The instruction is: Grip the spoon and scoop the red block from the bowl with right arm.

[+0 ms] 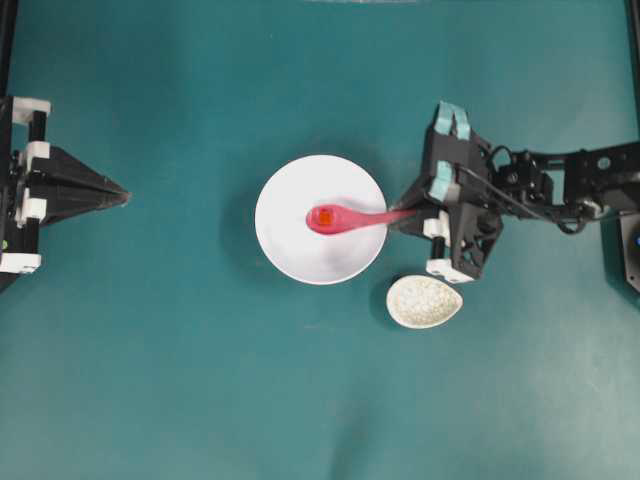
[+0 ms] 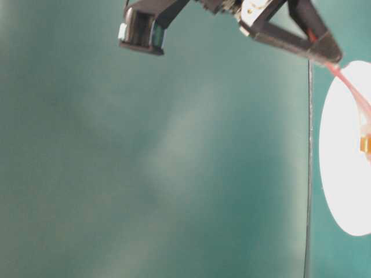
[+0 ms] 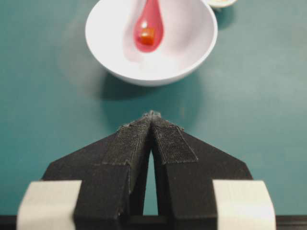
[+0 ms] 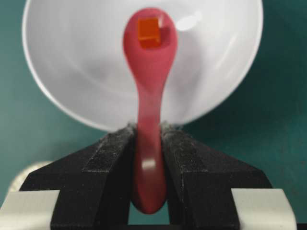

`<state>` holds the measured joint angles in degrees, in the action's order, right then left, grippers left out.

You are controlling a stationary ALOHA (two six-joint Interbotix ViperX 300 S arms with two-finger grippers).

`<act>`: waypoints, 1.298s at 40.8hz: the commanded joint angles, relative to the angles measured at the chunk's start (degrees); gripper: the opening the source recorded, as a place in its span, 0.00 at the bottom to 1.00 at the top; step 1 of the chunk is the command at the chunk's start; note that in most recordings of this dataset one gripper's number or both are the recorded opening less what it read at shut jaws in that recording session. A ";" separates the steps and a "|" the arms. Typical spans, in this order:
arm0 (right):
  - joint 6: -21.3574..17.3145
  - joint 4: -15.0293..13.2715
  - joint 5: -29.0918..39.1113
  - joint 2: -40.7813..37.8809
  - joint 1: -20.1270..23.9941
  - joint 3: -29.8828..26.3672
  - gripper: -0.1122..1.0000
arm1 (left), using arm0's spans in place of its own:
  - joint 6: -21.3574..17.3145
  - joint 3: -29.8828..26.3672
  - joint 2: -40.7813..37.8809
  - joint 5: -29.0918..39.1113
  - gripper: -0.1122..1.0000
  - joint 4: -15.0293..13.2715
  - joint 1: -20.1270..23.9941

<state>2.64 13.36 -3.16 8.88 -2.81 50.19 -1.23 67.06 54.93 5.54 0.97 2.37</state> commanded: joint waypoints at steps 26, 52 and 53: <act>-0.09 0.53 -5.36 1.67 0.70 -1.14 0.32 | -0.79 -2.02 -0.44 0.70 0.10 0.00 0.00; 0.00 0.53 3.96 9.23 0.18 -6.68 0.32 | -0.79 -2.02 -0.53 0.79 0.10 0.00 0.00; 0.00 0.53 4.39 9.67 0.09 -6.77 0.32 | -0.79 -2.02 -0.53 0.79 0.10 0.00 -0.09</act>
<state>2.55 13.80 0.79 16.52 -2.46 45.18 -2.02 66.62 54.84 6.59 0.88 2.37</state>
